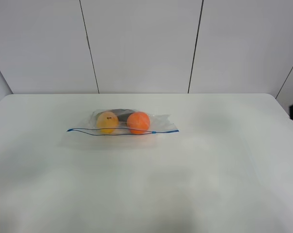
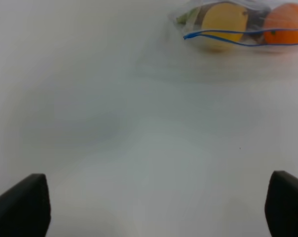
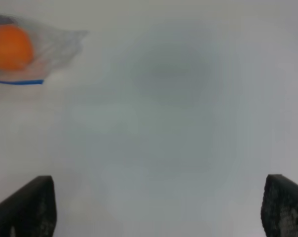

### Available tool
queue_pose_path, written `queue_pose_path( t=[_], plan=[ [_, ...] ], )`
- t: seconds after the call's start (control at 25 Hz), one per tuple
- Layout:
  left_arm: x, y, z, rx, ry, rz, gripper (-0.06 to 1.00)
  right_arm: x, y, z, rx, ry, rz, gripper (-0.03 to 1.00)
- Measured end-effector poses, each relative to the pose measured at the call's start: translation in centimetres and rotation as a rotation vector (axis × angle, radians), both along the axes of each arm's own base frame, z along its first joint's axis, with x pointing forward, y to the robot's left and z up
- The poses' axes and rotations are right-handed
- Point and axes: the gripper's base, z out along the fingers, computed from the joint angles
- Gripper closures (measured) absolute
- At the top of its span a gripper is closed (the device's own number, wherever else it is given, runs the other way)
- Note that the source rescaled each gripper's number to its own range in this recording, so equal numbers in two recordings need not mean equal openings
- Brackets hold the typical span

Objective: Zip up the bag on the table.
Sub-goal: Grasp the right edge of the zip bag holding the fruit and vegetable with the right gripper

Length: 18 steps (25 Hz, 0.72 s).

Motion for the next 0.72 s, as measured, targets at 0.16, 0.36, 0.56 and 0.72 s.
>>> queue_pose_path(
  t=[0.16, 0.36, 0.56, 0.72],
  plan=[
    [0.0, 0.0, 0.0, 0.0, 0.0, 0.0, -0.06, 7.5, 1.1, -0.5, 0.118, 0.165, 0.015, -0.02],
    [0.0, 0.0, 0.0, 0.0, 0.0, 0.0, -0.06, 15.1, 2.8, -4.1, 0.305, 0.368, 0.058, -0.02],
    [0.0, 0.0, 0.0, 0.0, 0.0, 0.0, -0.06, 19.7, 4.7, -9.7, 0.518, 0.573, 0.131, -0.02],
    [0.0, 0.0, 0.0, 0.0, 0.0, 0.0, -0.06, 21.6, 5.9, -13.5, 0.686, 0.681, 0.164, -0.02]
  ],
)
